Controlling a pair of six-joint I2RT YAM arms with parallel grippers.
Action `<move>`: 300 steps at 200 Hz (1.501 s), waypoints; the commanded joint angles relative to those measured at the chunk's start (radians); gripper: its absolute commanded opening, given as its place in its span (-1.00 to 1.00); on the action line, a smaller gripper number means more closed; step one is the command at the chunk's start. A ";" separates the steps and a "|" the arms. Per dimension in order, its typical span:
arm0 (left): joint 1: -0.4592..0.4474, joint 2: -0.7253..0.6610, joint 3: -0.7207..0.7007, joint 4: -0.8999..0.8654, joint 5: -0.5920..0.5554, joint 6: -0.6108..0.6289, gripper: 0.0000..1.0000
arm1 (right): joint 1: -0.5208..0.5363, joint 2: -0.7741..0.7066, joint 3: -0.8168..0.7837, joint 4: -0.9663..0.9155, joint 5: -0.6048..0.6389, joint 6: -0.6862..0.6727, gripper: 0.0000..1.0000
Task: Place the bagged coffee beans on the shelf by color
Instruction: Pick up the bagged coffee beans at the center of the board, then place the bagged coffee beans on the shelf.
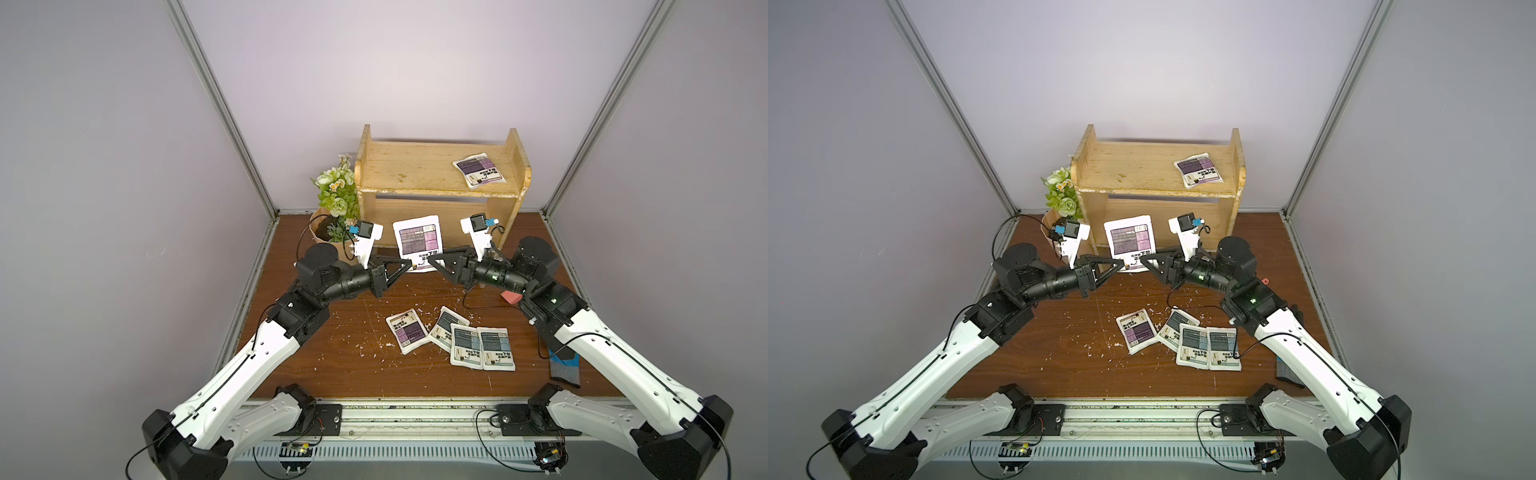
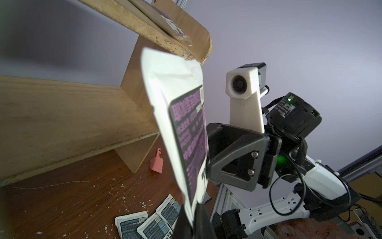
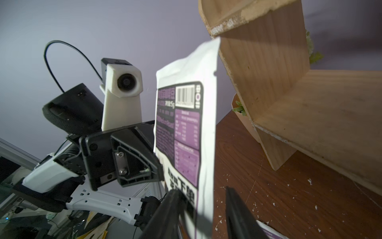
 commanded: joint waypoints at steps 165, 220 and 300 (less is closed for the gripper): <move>0.012 0.037 0.070 0.367 -0.304 0.010 -0.08 | -0.003 0.220 0.560 -0.028 0.159 -0.105 -0.90; 0.012 0.023 0.049 0.181 -0.481 0.086 -0.06 | -0.098 0.590 1.216 -0.474 0.308 -0.019 -0.91; 0.011 -0.015 -0.021 0.139 -0.562 0.091 -0.03 | -0.220 0.794 1.438 -0.618 0.074 0.214 -0.89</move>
